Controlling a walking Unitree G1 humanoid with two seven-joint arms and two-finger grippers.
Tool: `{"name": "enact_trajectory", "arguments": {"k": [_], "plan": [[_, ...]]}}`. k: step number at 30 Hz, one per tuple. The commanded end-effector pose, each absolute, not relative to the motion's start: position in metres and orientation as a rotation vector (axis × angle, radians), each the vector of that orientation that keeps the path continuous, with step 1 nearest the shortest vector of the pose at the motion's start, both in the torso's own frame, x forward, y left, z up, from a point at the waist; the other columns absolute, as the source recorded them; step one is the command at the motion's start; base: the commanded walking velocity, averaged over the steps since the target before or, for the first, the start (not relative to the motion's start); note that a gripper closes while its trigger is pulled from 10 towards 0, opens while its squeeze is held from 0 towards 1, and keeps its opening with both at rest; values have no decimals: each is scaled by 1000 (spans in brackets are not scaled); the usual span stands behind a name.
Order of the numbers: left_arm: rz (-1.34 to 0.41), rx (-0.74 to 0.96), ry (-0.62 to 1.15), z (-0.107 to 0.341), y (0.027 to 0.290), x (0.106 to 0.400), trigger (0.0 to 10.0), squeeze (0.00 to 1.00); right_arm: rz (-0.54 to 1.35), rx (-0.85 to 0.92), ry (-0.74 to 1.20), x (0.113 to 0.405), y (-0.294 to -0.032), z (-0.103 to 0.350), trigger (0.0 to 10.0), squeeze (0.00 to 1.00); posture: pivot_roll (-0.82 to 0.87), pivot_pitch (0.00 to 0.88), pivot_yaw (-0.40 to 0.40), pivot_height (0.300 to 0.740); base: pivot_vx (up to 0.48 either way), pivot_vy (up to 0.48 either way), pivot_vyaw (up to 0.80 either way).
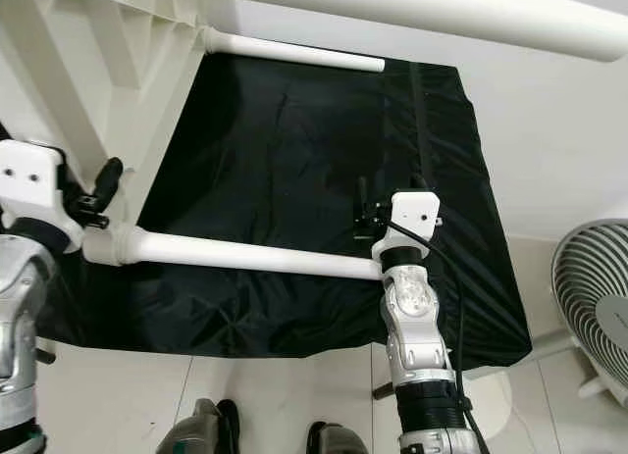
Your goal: Building children table
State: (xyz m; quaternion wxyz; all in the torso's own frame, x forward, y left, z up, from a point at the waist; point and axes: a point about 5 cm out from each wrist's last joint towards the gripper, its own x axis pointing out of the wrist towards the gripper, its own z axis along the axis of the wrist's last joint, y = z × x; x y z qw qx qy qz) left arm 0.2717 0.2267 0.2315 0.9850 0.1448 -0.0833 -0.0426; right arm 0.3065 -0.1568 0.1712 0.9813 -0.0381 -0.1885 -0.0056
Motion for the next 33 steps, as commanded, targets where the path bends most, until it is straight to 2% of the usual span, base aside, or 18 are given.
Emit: {"name": "enact_trajectory", "arguments": {"k": [1, 8, 9, 10, 15, 16, 25, 28, 33], "plan": [[-64, 334, -170, 232, 235, 270, 10000, 0, -11, -88, -374, 307, -160, 169, 10000, 0, 185, 162, -23, 740, 0, 0, 0], [-159, 325, -191, 231, 226, 276, 10000, 0, -10, -92, -373, 308, -161, 168, 10000, 0, 183, 157, -14, 740, 0, 0, 0], [-200, 315, -194, 229, 221, 278, 10000, 86, -10, -94, -373, 307, -161, 168, 10000, 0, 181, 155, -10, 740, 0, 0, 0], [-234, 301, -198, 228, 217, 280, 10000, 1000, -11, -95, -373, 307, -161, 167, 10000, 0, 179, 151, -6, 740, 0, 0, 0], [-284, 296, -195, 228, 211, 282, 10000, 1000, -12, -96, -372, 306, -161, 165, 10000, 0, 176, 146, -3, 740, 0, 0, 0], [-332, 307, -194, 229, 206, 282, 10000, 0, -14, -96, -369, 304, -162, 164, 10000, 0, 173, 141, -1, 740, 0, 0, 0], [-438, 300, -187, 225, 198, 272, 10000, 0, -9, -102, -368, 305, -163, 163, 10000, 0, 175, 133, -13, 740, 0, 0, 0], [-417, 307, -188, 224, 201, 269, 10000, 0, -5, -102, -368, 305, -163, 163, 10000, 0, 178, 131, -16, 740, 0, 0, 0], [-259, 290, -186, 219, 218, 262, 10000, 0, 7, -101, -363, 305, -161, 161, 10000, 0, 187, 127, -31, 740, 0, 0, 0]]}}
